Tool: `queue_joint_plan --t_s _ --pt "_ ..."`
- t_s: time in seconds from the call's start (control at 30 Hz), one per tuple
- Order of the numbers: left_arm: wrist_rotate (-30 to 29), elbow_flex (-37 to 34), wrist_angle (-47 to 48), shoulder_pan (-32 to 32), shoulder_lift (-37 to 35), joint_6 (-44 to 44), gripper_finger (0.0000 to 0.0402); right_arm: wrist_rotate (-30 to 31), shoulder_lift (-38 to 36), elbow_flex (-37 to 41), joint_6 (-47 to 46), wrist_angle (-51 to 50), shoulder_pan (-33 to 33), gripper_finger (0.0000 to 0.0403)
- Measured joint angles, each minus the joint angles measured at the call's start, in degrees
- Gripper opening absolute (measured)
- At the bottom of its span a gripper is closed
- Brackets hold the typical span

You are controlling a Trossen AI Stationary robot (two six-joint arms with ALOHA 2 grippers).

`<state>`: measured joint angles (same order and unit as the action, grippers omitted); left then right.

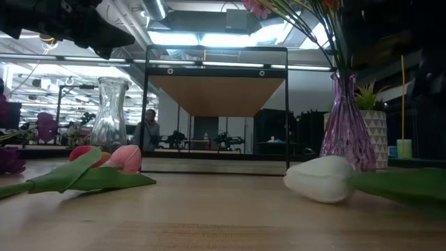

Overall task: Pick and place flowers into a vace then onto a shelf
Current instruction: Put the white tulip into the purple vase

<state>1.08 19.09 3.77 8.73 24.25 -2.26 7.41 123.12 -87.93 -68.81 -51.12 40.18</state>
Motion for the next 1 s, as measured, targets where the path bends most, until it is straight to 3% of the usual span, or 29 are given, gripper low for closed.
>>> queue_joint_plan --t_s 0.23,0.57,0.77,1.0 --pt "0.0 0.0 0.8 0.0 0.0 0.0 0.0004 -0.2 0.3 -1.8 0.9 -0.9 0.0 0.0014" --pt "0.0 0.0 2.3 0.0 0.0 0.0 0.0004 2.9 -4.3 -1.8 1.6 -1.5 1.1 0.0008" --pt "0.0 0.0 2.3 0.0 0.0 0.0 0.0004 14.5 -10.7 -1.9 1.6 -3.7 4.6 0.0009" --pt "0.0 0.0 2.3 0.0 0.0 0.0 0.0004 36.2 -17.1 -1.8 1.8 -6.1 11.5 0.0006"
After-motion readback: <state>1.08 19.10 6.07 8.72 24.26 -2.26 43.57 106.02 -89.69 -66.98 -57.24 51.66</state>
